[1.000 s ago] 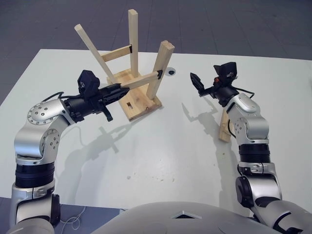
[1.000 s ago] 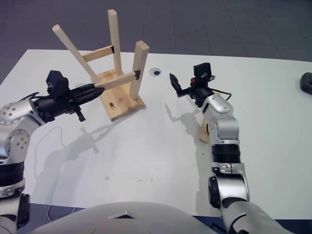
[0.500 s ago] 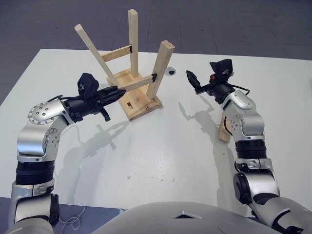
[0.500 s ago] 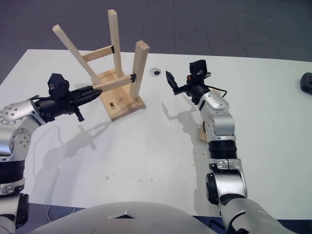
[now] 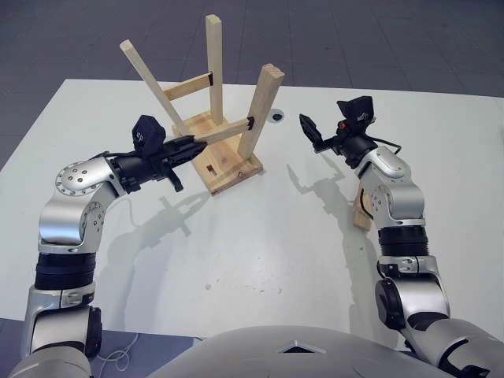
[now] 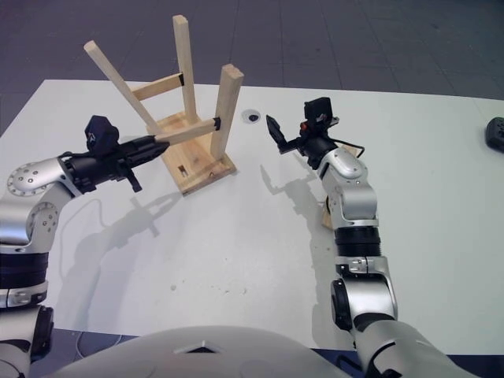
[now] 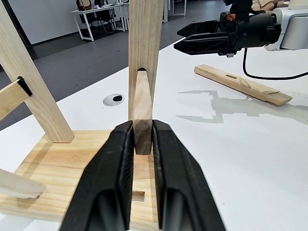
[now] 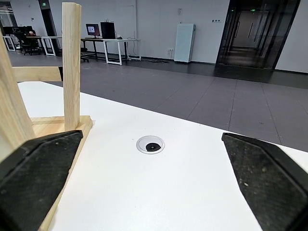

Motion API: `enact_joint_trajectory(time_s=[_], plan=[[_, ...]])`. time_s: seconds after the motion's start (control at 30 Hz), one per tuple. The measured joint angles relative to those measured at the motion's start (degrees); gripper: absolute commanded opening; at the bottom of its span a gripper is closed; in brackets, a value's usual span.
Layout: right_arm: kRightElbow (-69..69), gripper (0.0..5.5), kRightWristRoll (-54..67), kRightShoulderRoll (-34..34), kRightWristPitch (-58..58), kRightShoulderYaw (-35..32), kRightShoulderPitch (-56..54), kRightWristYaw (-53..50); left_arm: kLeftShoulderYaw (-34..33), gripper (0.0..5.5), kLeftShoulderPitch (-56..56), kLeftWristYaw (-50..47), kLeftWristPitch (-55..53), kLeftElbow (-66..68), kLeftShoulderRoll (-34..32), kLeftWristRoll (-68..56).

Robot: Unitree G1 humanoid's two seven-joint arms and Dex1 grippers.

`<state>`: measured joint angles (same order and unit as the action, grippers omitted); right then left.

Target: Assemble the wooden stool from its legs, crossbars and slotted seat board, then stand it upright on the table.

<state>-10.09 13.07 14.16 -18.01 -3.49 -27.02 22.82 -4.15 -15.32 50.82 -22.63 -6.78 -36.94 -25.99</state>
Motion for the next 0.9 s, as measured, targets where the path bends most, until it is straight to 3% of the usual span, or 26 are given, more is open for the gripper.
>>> enact_joint_trajectory(time_s=[0.3,0.67,0.9], plan=[[-3.3,5.40,-0.3,0.0,0.1,0.1,-1.3,0.8,2.6,0.43,-0.9,-0.1,1.0,-0.4,1.5,1.3],[-24.2,5.40,-2.7,1.3,10.1,-0.9,-17.7,1.6,5.0,0.43,-2.7,0.5,1.7,0.4,2.8,1.7],[-14.3,5.40,0.3,1.0,4.8,1.8,-12.1,10.3,5.7,0.43,-2.8,1.6,2.0,0.2,3.2,1.7]])
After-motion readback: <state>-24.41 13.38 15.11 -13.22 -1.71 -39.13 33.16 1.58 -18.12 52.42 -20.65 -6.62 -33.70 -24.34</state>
